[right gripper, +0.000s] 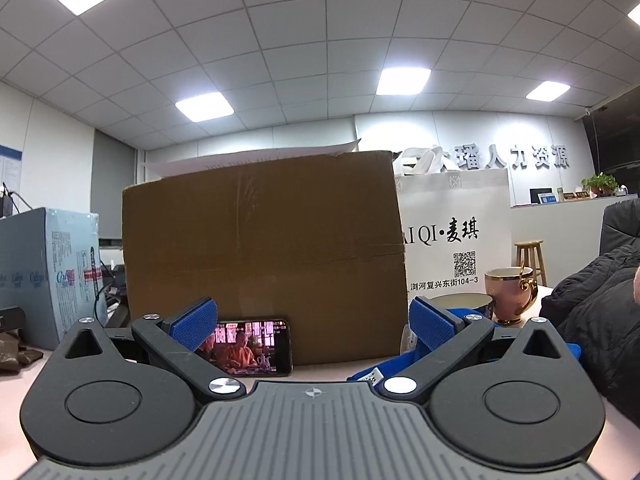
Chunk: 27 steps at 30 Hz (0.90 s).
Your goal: Fold clothes
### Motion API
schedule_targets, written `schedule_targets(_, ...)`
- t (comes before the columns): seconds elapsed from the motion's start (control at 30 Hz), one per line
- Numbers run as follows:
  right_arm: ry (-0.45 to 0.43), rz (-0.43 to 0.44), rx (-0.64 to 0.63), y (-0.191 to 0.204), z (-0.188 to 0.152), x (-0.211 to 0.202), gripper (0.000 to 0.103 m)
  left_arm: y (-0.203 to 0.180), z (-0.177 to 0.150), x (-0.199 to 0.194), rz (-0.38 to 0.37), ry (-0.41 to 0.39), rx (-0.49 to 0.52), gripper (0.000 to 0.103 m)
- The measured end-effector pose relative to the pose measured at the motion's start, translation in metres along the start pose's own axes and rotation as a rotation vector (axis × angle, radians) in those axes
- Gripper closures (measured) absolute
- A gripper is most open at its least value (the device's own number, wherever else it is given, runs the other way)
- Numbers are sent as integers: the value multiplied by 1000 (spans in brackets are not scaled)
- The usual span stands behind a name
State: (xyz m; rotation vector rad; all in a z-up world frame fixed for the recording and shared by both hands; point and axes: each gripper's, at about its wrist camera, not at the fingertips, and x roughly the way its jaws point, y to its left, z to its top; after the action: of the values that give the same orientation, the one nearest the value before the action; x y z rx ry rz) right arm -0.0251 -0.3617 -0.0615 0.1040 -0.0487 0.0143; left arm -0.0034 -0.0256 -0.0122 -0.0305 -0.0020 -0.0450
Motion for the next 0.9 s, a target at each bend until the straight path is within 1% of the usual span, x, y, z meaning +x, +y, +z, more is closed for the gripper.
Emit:
schedule_targets(0.3, 23, 4, -7, 1, -1, 2, 0, 3, -1, 3, -22, 17, -17, 0)
schedule_targets(0.9, 52, 16, 1, 0, -2, 7, 0, 3, -2, 7, -20, 43, -22, 0)
